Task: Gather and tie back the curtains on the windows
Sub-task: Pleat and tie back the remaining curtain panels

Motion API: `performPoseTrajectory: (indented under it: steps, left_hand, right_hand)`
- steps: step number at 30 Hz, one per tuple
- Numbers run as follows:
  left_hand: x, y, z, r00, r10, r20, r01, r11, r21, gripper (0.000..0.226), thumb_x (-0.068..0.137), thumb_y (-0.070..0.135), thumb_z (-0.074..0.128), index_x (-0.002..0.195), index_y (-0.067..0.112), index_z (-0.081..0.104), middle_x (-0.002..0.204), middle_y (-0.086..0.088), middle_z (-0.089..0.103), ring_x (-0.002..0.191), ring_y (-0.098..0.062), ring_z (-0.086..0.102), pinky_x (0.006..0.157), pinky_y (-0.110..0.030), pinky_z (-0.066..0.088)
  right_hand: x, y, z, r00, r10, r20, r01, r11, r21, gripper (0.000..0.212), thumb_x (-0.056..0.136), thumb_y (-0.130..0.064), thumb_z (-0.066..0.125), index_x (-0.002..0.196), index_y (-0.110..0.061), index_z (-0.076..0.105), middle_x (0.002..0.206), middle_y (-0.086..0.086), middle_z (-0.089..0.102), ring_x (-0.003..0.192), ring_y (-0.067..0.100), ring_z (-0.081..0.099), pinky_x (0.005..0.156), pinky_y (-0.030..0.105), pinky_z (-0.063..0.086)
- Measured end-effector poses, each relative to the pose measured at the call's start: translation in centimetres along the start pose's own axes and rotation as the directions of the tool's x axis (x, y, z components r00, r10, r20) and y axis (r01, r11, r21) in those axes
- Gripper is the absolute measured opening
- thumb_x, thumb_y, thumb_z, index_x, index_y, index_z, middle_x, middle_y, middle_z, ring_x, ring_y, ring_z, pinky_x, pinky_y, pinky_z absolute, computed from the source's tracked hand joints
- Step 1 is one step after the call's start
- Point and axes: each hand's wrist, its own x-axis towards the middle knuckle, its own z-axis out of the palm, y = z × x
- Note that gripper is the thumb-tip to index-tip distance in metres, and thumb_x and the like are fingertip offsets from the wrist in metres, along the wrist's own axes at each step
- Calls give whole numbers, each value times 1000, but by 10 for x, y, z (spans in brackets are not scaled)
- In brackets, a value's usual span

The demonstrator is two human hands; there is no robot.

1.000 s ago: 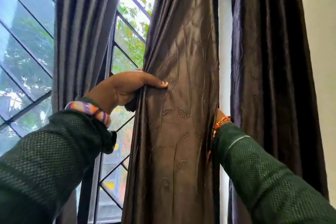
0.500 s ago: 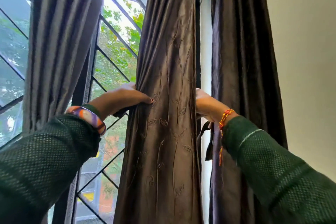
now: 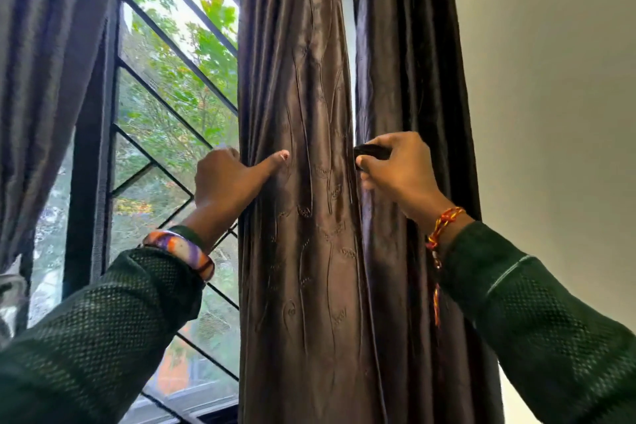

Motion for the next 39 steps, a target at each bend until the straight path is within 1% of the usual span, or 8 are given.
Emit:
performPoseTrajectory:
  steps: [5, 9, 13, 20, 26, 31, 36, 39]
  left_hand:
    - [-21, 8, 17, 971, 98, -217, -151, 958, -245, 47, 84, 38, 63, 107, 2, 46, 90, -7, 53, 88, -29, 56, 73, -32, 37]
    - [-22, 7, 18, 876, 411, -254, -449, 886, -116, 23, 80, 12, 65, 96, -1, 55, 83, -12, 55, 76, -21, 48, 65, -21, 27]
    - [-19, 9, 8, 801, 540, -257, -588, 792, -167, 29, 69, 17, 74, 90, 0, 61, 78, -15, 62, 69, -26, 59, 65, -33, 48]
    - [-24, 30, -20, 692, 695, -195, -719, 637, -280, 32, 69, -6, 64, 98, 5, 70, 85, 4, 62, 71, 8, 56, 66, -14, 50]
    - [-18, 36, -34, 629, 778, 9, -776, 626, 72, 13, 82, 13, 58, 88, 6, 67, 85, -16, 67, 76, -30, 61, 67, -27, 40]
    - [3, 32, -39, 69, 950, 305, -850, -105, 516, 19, 89, 10, 51, 85, 10, 70, 103, -11, 70, 73, -25, 44, 58, -31, 22]
    - [13, 37, -46, -71, 879, 472, -797, -335, 503, 14, 86, 8, 56, 82, 14, 68, 105, -6, 70, 78, -25, 66, 51, -27, 38]
    - [14, 39, -41, 20, 862, 506, -777, -305, 551, 13, 81, 6, 54, 82, 14, 64, 81, -8, 69, 66, -26, 65, 48, -22, 33]
  right_hand:
    - [-15, -12, 2, 932, -360, -33, 345, 913, -216, 17, 79, -1, 61, 90, -3, 74, 84, 11, 70, 74, 13, 59, 65, 8, 36]
    - [-20, -22, 11, 866, -496, 70, 497, 834, -238, 26, 77, 5, 54, 92, -3, 74, 88, 15, 67, 81, 27, 63, 78, 32, 52]
    - [-20, -37, 16, 835, -540, 103, 549, 811, -201, 28, 75, -1, 50, 89, -3, 74, 87, 15, 68, 80, 30, 63, 76, 43, 51]
    - [-12, -55, 13, 882, -461, 99, 469, 880, -83, 18, 72, 0, 59, 82, -1, 74, 74, 17, 70, 70, 26, 65, 68, 30, 49]
    - [1, -60, 6, 981, -154, 119, 122, 963, 240, 14, 71, -9, 68, 57, -12, 65, 61, 12, 66, 53, 22, 64, 67, 48, 58]
    - [12, -73, 7, 985, -152, 85, 145, 986, 78, 25, 70, -10, 70, 52, -22, 58, 47, -7, 51, 46, 3, 47, 50, 25, 44]
    - [18, -90, 11, 971, -8, 238, -3, 999, 44, 23, 76, -16, 70, 89, 4, 69, 62, 3, 49, 62, 10, 46, 57, 23, 36]
    - [19, -99, 17, 945, 41, 325, -65, 996, 62, 10, 80, -13, 65, 89, -11, 61, 69, 0, 50, 60, 10, 48, 49, 18, 39]
